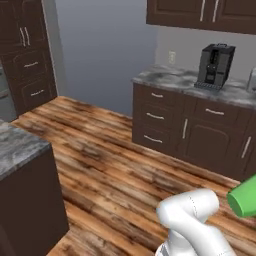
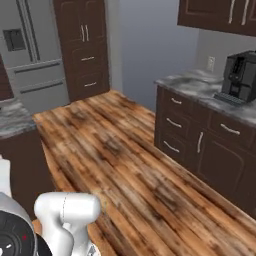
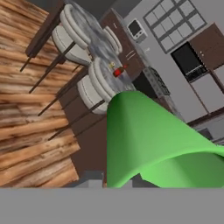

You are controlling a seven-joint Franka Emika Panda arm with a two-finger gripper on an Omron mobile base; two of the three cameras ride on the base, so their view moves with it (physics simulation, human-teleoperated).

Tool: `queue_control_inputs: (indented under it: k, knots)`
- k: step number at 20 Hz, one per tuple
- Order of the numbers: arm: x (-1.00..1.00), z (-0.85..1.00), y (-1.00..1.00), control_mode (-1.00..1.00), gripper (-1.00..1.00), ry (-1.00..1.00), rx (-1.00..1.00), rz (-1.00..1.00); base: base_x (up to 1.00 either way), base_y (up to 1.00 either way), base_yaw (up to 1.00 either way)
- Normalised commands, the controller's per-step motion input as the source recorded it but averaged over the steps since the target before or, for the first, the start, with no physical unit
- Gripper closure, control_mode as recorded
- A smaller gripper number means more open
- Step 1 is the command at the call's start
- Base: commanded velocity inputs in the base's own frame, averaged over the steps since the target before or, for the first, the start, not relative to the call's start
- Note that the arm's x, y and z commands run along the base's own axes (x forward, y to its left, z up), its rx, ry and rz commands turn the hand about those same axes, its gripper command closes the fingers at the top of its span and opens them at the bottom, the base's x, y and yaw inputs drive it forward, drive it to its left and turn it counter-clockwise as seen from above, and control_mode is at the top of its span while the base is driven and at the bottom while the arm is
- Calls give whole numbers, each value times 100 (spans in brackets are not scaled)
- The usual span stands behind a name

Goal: Open the cabinet directly in front. Then move the beer and the cup to the dining counter with the candle on it.

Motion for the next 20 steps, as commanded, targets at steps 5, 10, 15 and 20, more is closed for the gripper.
queue_control_inputs:
  k: [5,10,15,20]
  knots:
    - [0,0,0,100,100,0,0,0,16,6,54]
    - [0,0,0,100,100,0,0,0,51,29,34]
    - [0,0,0,100,100,0,0,0,66,42,26]
    - [0,0,0,100,100,0,0,0,28,43,21]
